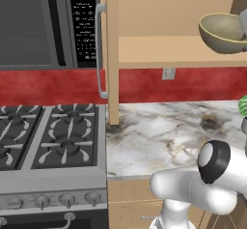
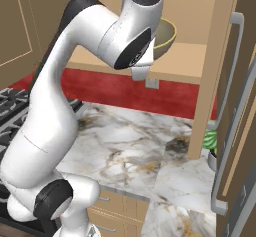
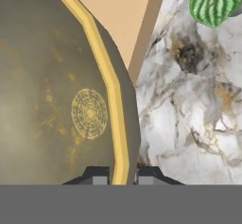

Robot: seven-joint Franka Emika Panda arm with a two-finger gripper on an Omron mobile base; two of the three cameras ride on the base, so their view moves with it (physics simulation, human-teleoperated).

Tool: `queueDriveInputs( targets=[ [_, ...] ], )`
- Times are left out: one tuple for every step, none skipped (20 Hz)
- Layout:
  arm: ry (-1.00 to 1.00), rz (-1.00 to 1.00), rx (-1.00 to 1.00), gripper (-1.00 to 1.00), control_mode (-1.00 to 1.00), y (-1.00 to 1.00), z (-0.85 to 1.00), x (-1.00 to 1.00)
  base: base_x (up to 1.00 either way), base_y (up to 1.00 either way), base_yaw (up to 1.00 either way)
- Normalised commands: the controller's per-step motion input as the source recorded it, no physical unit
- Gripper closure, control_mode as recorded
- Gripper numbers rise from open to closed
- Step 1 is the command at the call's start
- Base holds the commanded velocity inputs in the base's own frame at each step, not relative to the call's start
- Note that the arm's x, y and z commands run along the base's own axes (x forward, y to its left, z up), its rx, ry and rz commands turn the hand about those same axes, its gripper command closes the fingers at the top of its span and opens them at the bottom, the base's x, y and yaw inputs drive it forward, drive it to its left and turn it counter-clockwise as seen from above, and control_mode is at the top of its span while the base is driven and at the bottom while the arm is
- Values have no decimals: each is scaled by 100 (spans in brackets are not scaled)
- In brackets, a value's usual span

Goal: Move the bowls from the cabinet to the plates on the dining table.

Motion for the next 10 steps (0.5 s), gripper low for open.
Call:
queueDriveInputs(
  targets=[
    [0,3,0,100,-100,54,0,-75,0,0,0],
    [0,3,1,100,-100,62,-1,-70,0,0,0],
    [0,2,0,100,-100,64,0,-64,0,0,0],
    [0,2,0,100,-100,65,0,-52,0,0,0],
    [0,1,0,100,-100,64,0,-50,0,0,0],
    [0,1,0,100,-100,59,0,-48,0,0,0],
    [0,1,1,100,-100,53,0,-44,0,0,0],
    [0,0,1,100,-100,49,0,-44,0,0,0],
    [0,0,4,100,-100,42,0,-47,0,0,0],
    [0,0,4,100,-100,37,0,-44,0,0,0]
  ],
)
